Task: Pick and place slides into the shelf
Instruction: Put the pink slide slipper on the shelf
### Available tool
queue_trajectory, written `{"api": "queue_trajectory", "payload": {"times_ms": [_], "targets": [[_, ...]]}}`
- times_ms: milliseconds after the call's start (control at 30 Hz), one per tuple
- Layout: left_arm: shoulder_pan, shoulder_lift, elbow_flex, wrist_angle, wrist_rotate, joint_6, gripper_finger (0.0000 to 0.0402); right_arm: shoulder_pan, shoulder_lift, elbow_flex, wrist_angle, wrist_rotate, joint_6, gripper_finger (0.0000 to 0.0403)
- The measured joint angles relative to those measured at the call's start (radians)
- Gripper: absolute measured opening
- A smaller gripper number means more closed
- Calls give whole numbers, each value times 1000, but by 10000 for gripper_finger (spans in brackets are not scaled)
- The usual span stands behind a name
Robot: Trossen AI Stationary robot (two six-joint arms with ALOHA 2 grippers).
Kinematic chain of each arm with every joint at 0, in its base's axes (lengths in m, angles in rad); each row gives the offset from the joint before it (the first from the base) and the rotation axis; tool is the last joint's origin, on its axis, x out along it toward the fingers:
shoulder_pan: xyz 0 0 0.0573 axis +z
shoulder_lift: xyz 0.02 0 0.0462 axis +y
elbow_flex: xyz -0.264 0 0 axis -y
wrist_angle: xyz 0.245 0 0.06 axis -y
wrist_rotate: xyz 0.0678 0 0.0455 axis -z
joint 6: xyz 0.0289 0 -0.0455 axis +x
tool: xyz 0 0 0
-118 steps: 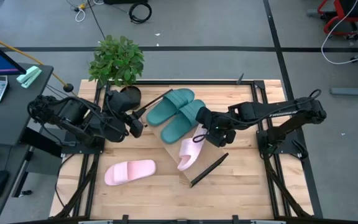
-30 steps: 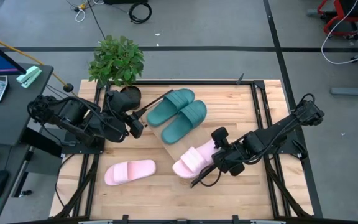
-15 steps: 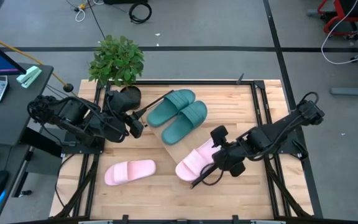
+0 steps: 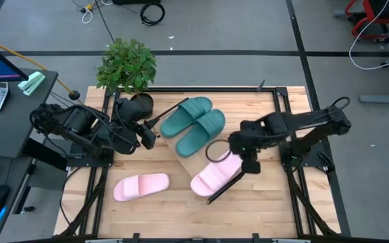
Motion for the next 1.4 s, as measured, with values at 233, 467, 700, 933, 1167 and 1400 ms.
{"api": "queue_trajectory", "payload": {"times_ms": [233,467,700,933,1167,1400], "targets": [[0,0,0,-3,48,-97,174,-100,0,-36,-30,-2,10,41],[-45,1,-112,-132,390,-439,172,-114,-44,-36,-26,-101,38,17],[-173,-3,-419,-189,711,-779,172,-114,-69,-36,-23,-101,38,13],[-350,-44,-695,170,780,-1174,172,-114,-81,-36,-28,-101,42,36],[-505,-40,-759,207,841,-1384,172,-115,-97,-36,-28,-85,-5,39],[-576,-19,-779,56,837,-1388,172,-115,-97,-36,-23,-72,5,41]]}}
